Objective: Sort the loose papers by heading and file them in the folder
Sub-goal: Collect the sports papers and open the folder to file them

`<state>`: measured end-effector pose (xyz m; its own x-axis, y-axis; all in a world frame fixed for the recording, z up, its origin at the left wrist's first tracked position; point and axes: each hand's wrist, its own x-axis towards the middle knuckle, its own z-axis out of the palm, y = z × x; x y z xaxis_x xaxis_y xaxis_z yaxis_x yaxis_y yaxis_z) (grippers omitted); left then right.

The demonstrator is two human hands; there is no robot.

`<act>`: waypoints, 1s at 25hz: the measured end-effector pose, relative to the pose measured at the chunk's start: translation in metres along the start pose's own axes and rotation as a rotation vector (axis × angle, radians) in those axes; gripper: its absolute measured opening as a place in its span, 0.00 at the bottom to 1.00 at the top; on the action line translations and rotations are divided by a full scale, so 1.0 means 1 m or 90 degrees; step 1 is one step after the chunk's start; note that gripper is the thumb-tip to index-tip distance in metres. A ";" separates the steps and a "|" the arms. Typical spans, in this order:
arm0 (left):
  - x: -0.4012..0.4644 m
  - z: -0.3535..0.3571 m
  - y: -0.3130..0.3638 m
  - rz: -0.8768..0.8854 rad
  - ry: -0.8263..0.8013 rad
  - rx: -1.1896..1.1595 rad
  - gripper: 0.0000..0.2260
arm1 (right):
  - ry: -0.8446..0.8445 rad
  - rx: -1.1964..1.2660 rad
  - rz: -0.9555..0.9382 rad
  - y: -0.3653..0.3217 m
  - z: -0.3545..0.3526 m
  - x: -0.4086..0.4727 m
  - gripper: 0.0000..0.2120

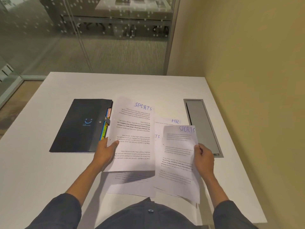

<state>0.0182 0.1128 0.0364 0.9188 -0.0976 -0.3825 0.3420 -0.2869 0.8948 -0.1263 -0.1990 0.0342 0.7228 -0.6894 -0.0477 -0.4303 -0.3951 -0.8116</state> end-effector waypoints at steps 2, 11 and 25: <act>0.000 -0.001 0.005 0.014 0.015 -0.013 0.14 | 0.008 0.089 -0.025 -0.015 -0.017 0.007 0.17; -0.002 0.000 0.030 0.043 -0.050 -0.007 0.12 | 0.020 0.400 0.049 -0.072 -0.063 0.043 0.10; -0.034 0.040 0.059 0.054 -0.193 -0.111 0.09 | 0.001 0.437 0.111 -0.084 -0.001 0.042 0.02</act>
<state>-0.0012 0.0616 0.0928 0.8537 -0.4006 -0.3328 0.3198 -0.1013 0.9421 -0.0608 -0.1956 0.1007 0.6731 -0.7090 -0.2102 -0.1014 0.1931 -0.9759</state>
